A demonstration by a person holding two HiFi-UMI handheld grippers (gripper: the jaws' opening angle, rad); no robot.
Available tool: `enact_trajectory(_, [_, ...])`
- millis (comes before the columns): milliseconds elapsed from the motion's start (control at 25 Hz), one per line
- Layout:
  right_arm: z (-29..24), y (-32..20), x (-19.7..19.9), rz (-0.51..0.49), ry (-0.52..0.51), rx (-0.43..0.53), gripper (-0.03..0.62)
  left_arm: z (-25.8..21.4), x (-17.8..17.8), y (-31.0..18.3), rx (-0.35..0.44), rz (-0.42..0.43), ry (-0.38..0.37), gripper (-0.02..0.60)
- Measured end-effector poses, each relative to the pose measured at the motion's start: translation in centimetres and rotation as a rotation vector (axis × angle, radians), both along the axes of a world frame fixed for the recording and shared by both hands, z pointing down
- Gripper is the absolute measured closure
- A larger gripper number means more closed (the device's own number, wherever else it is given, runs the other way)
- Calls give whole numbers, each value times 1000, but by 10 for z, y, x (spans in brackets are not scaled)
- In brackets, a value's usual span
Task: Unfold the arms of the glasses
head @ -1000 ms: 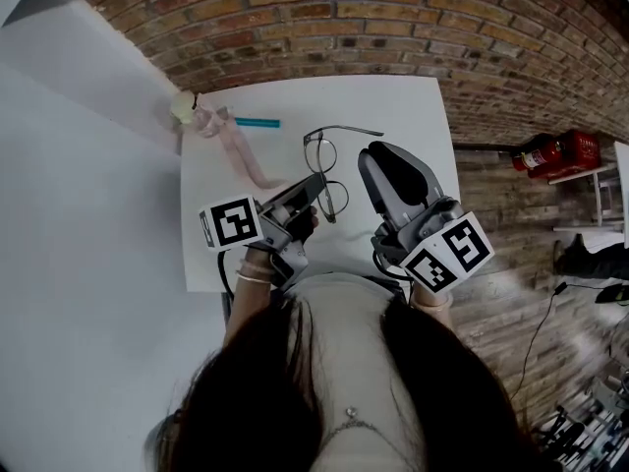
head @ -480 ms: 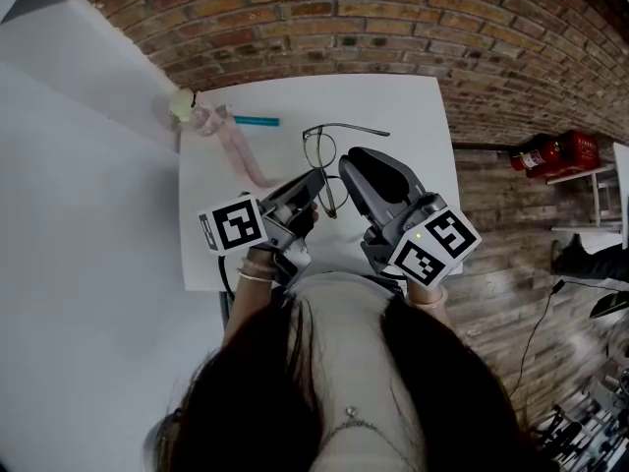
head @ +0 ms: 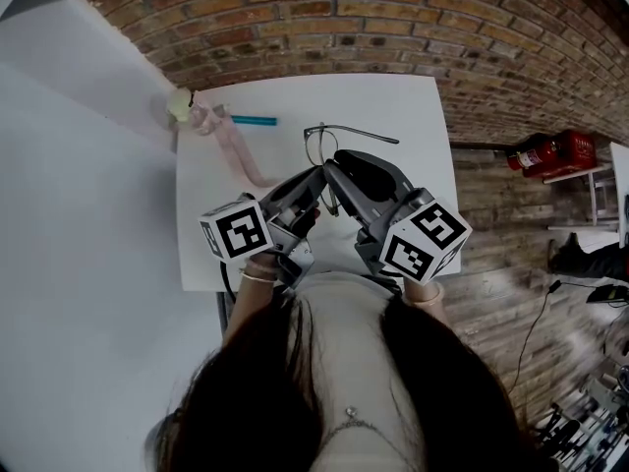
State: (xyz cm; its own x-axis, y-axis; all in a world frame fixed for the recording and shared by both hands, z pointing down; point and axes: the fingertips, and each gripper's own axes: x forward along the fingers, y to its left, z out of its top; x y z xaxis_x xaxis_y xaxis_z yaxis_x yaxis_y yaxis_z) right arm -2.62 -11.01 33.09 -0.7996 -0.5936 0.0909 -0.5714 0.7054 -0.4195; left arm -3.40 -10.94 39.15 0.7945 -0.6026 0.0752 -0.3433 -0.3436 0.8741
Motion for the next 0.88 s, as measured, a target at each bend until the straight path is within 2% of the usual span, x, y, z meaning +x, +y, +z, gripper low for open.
enact_trajectory(480, [8,-3,-8,-9,16,-26,523,-9,2,0,105,-8,-61,558])
enact_trajectory(880, [10,-4,-10,-10,14,-34,523,-12,8,3,194,-4,-144,558])
